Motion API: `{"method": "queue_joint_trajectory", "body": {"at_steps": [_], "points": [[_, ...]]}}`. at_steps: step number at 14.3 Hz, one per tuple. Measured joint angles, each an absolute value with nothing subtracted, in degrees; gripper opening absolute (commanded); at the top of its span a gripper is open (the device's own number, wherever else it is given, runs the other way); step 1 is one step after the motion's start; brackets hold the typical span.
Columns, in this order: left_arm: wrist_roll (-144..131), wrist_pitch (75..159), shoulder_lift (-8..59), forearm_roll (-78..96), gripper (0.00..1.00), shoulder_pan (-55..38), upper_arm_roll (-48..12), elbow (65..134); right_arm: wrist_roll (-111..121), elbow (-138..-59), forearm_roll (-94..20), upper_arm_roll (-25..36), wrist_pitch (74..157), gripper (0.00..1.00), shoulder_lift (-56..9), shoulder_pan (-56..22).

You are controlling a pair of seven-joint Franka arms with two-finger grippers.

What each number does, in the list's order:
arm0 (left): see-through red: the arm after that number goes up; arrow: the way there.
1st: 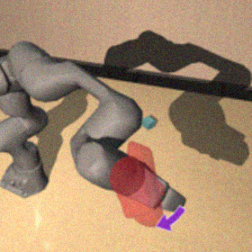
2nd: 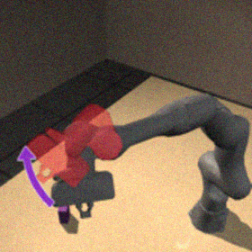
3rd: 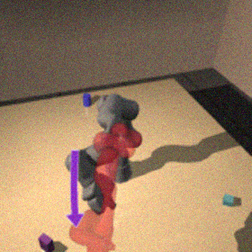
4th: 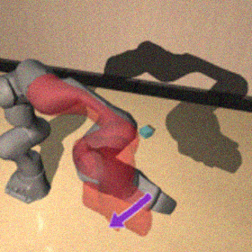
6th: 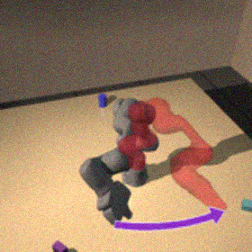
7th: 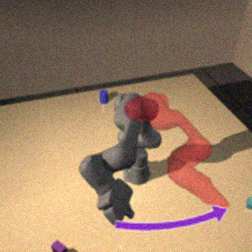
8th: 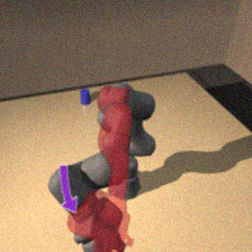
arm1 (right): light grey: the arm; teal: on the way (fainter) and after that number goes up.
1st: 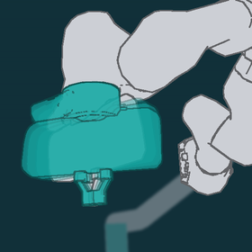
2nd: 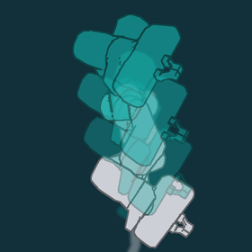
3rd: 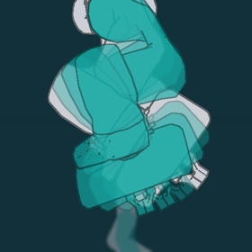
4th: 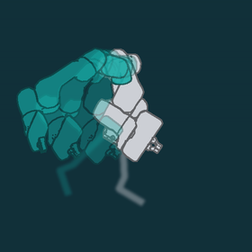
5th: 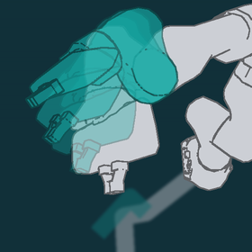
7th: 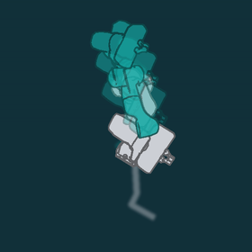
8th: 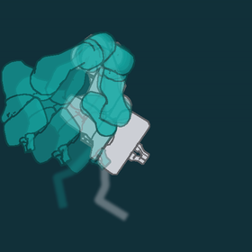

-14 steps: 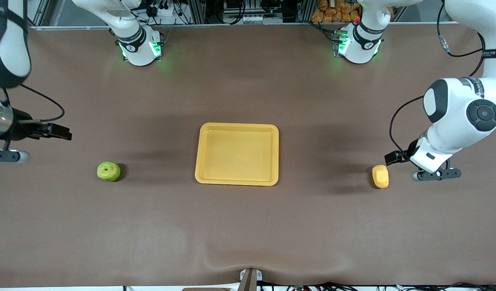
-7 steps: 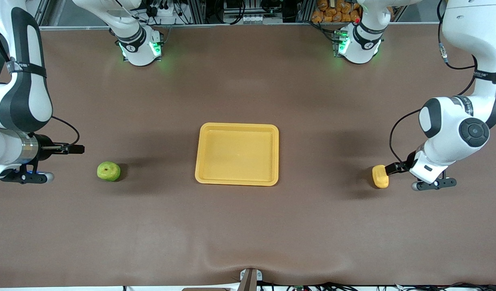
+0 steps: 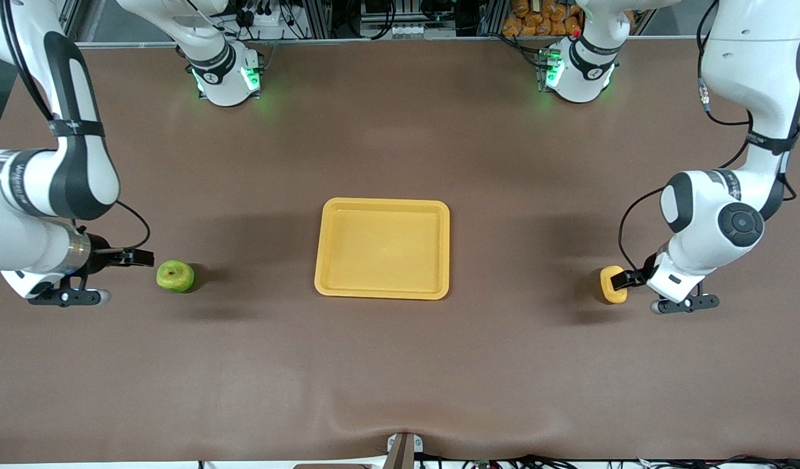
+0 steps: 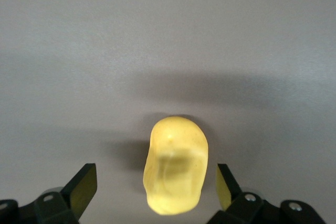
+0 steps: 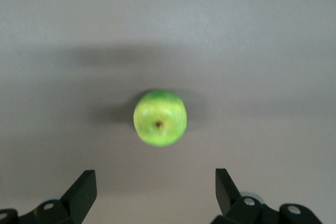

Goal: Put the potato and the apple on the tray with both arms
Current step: 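Close the left gripper on the potato while the right gripper grasps the apple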

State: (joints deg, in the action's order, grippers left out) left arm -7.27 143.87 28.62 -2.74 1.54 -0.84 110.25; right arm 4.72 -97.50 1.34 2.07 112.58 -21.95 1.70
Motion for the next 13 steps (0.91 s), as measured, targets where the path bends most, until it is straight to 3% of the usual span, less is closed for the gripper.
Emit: {"method": "queue_joint_trajectory", "body": {"at_steps": [6, 13], "points": [[-7.27, 144.36, 30.27, -2.74, 0.95, 1.37, -1.05, 110.14, 9.70, -107.17, 1.31, 2.09, 130.56, 1.00, -22.44, 1.76], [-7.27, 144.36, 30.62, -2.74, 0.86, 0.62, -1.31, 110.15, 5.10, -108.56, 1.26, 2.09, 134.82, 1.00, -27.00, 1.73]]}}
